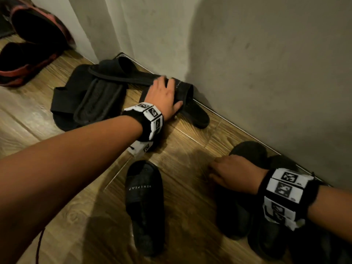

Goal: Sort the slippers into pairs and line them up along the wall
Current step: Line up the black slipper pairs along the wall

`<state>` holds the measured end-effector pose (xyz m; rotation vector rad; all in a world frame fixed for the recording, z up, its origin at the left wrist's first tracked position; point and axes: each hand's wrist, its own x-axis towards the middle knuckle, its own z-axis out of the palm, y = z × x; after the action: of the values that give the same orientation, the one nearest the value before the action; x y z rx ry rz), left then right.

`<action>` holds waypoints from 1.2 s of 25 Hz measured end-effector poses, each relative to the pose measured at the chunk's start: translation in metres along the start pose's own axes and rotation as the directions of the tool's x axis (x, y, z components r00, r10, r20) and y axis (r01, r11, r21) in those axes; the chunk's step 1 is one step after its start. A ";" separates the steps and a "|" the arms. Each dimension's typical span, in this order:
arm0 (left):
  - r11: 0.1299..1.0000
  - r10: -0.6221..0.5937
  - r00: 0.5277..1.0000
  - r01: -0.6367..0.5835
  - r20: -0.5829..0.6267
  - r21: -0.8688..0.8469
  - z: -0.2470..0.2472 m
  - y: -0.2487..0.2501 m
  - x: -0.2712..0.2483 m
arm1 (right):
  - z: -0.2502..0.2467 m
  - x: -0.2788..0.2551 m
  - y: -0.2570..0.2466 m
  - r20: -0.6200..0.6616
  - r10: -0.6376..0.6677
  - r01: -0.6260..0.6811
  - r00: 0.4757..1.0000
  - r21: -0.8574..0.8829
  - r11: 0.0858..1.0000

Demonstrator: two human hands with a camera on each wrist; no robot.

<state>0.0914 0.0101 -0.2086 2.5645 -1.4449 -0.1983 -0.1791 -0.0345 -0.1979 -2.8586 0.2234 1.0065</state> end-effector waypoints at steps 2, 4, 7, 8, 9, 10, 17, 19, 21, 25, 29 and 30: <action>0.995 -0.095 0.993 0.094 0.066 0.017 0.004 0.008 0.012 | -0.001 0.000 -0.007 -0.004 -0.049 0.049 0.999 0.043 0.998; 0.983 -0.155 0.985 0.146 0.079 0.109 0.006 0.014 0.014 | -0.003 0.000 -0.020 0.002 -0.103 0.103 0.995 0.074 0.992; 0.966 -0.201 0.979 0.193 0.030 0.175 0.004 0.022 0.009 | -0.007 0.006 -0.045 -0.055 -0.192 0.194 0.980 0.041 0.980; 0.959 -0.226 0.973 0.215 0.037 0.182 0.003 0.021 0.006 | -0.010 0.009 -0.055 -0.105 -0.227 0.232 0.968 0.034 0.972; 0.955 -0.239 0.970 0.226 0.047 0.193 0.003 0.020 0.003 | -0.012 0.011 -0.065 -0.149 -0.262 0.270 0.953 0.034 0.962; 0.952 -0.235 0.971 0.219 0.052 0.215 0.001 0.014 -0.003 | -0.014 0.013 -0.077 -0.173 -0.303 0.313 0.937 0.032 0.949; 0.928 0.012 0.988 -0.068 0.152 0.366 -0.031 -0.045 -0.042 | -0.017 0.032 -0.132 0.026 -0.387 0.388 0.922 -0.099 0.916; 0.933 0.062 0.982 -0.120 0.176 0.340 -0.040 -0.060 -0.051 | -0.015 0.028 -0.135 0.015 -0.351 0.350 0.936 -0.132 0.927; 0.932 0.092 0.979 -0.149 0.181 0.329 -0.050 -0.070 -0.056 | -0.011 0.019 -0.129 0.013 -0.277 0.277 0.961 -0.103 0.955; 0.912 0.173 0.965 -0.233 0.197 0.338 -0.062 -0.069 -0.061 | -0.002 -0.004 -0.096 0.022 -0.107 0.107 0.994 0.004 0.994; 0.912 0.232 0.947 -0.291 0.220 0.290 -0.062 -0.042 -0.060 | -0.002 -0.018 -0.063 0.016 0.115 -0.116 0.993 0.114 0.987; 0.916 0.245 0.943 -0.301 0.226 0.266 -0.061 -0.033 -0.058 | -0.003 -0.019 -0.055 0.015 0.174 -0.175 0.985 0.126 0.977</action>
<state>0.1022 0.0826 -0.1556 2.5801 -2.0286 -0.1987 -0.1820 0.0212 -0.1808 -2.7595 0.5266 0.9875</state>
